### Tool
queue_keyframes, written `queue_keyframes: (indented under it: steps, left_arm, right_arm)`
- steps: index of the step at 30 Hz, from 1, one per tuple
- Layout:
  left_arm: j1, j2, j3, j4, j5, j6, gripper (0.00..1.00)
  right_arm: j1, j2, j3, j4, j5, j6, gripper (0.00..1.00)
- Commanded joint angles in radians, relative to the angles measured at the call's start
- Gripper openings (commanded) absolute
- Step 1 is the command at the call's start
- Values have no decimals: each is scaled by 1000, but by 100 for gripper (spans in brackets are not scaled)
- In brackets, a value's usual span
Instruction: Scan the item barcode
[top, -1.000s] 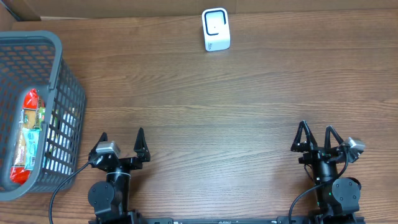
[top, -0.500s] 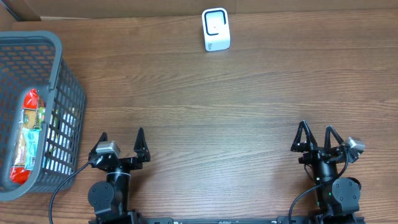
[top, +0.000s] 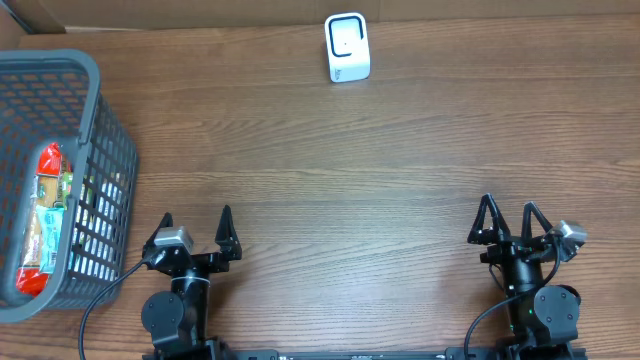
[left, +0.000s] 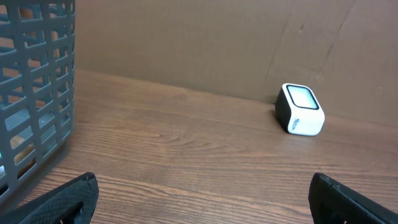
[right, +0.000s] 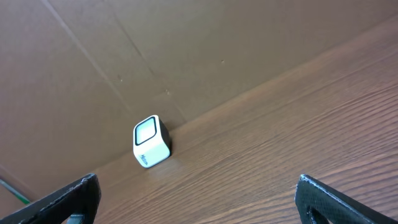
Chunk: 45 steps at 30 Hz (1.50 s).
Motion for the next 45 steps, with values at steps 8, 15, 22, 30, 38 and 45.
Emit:
queue_keyframes:
  steps: [8,15,22,30,38,45]
  left_arm:
    - [-11,-13,-4,0,-5,-6,100]
    - [-11,-13,-4,1,-1,-6,100]
    - [-11,-13,-4,1,2,-6,100]
    - [-11,-13,-4,8,2,-6,100]
    - [-11,-13,-3,29,6,-6,99]
    - [-11,-13,-3,26,5,-6,100]
  right_arm:
    - [-4,-12,-10,5,6,-1,100]
    - [-4,-12,-10,5,6,-1,100]
    - [-4,-12,-10,5,6,-1,100]
    - [-4,-12,-10,5,6,-1,100]
    - [-4,-12,-10,5,6,-1,100]
    - [-4,-12,-10,5,6,-1,100]
